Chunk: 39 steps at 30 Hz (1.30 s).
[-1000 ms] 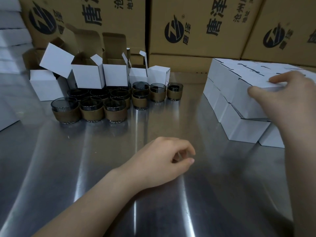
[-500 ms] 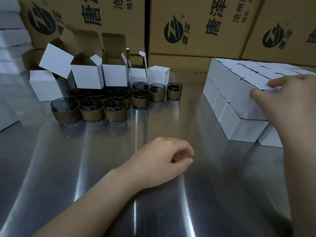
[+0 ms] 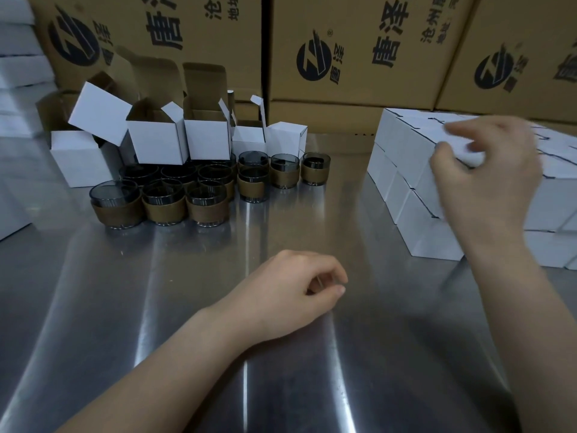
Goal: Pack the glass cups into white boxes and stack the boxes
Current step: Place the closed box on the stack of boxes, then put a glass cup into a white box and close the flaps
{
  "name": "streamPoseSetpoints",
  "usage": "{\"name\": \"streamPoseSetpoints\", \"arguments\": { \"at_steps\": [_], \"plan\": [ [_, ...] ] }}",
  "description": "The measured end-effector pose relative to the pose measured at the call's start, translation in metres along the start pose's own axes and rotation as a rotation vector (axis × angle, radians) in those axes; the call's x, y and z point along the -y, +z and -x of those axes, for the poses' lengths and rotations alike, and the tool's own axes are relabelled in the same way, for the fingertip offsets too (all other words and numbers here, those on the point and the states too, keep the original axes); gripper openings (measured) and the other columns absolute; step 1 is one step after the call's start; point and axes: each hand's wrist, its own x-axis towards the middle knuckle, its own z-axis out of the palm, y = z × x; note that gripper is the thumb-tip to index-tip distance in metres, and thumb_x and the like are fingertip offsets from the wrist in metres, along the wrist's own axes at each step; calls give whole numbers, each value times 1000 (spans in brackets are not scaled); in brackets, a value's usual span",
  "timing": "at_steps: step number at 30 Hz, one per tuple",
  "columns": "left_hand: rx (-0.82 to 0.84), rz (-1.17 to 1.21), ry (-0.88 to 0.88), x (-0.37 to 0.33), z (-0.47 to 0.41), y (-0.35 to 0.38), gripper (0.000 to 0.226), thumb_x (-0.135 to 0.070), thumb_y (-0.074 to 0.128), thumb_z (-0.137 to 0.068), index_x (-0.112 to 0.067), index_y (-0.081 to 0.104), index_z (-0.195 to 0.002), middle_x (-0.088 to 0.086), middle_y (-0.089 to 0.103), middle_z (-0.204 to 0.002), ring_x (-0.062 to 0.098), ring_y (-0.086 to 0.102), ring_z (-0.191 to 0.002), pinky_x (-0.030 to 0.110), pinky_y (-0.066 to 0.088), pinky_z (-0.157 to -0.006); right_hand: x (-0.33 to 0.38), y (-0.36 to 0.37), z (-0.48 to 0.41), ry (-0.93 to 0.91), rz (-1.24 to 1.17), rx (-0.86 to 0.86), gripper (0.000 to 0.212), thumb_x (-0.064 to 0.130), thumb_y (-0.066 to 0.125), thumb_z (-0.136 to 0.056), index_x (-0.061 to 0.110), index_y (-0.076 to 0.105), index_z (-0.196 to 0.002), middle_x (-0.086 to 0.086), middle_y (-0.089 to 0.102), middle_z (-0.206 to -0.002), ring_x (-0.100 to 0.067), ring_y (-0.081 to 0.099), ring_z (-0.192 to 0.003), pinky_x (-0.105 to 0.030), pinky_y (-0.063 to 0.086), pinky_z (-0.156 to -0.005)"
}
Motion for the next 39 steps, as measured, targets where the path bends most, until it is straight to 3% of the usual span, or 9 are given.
{"name": "streamPoseSetpoints", "arguments": {
  "at_steps": [3,6,11,15,18,22,27,30,39],
  "plan": [
    [-45,-1,-24,3,-1,-2,11,-26,61,-93,-24,71,-96,-12,69,-86,4,62,-84,24,48,-76,23,16,22,-140,-163,176,22,8,55,-84,5,73,-98,-11,68,-93,-28,61,-80,-38,49,-76],
    [-135,-21,-69,10,-2,-6,10,-24,62,-92,-25,72,-90,-13,68,-79,2,61,-77,29,50,-75,37,33,47,-206,-202,420,19,7,58,-85,7,73,-98,-7,70,-93,-28,62,-86,-43,51,-77],
    [-295,-38,-166,24,-5,-12,10,-24,62,-89,-24,68,-81,-7,65,-68,11,61,-68,40,51,-68,46,53,76,-306,-191,641,20,16,56,-86,12,72,-99,-1,68,-89,-23,62,-85,-41,53,-75],
    [-361,-30,-255,34,-5,-16,14,-34,55,-86,-29,67,-80,-10,64,-66,9,60,-67,39,52,-67,43,66,89,-269,-235,748,19,16,56,-87,15,71,-98,1,70,-89,-19,63,-82,-39,53,-72],
    [-409,-29,-304,41,-6,-18,13,-29,60,-88,-32,65,-76,-10,61,-64,7,57,-64,35,51,-65,37,78,96,-210,-250,809,18,13,57,-87,17,72,-96,2,69,-86,-11,58,-76,-31,49,-73],
    [-443,-26,-346,48,-8,-20,19,-24,62,-87,-35,63,-71,-8,61,-62,7,56,-64,31,47,-63,34,89,91,0,-307,910,20,12,60,-83,23,74,-91,13,63,-74,8,52,-66,-6,37,-64],
    [-457,-4,-370,52,-9,-20,17,-22,63,-87,-31,65,-72,-7,60,-61,9,55,-63,34,47,-63,41,100,76,90,-241,1095,11,22,63,-81,30,71,-80,16,64,-68,4,57,-67,-11,43,-64],
    [-464,3,-372,55,-9,-20,16,-21,63,-87,-30,66,-73,-6,61,-61,7,54,-62,33,46,-62,48,106,73,80,-166,1130,6,28,61,-83,31,65,-78,15,60,-69,-9,59,-73,-27,47,-66],
    [-493,7,-357,54,-7,-22,15,-21,62,-87,-30,66,-75,-7,62,-61,6,54,-59,31,45,-60,50,108,96,-43,-2,906,7,35,54,-84,30,59,-85,10,54,-73,-20,48,-72,-30,32,-61]
  ]
}}
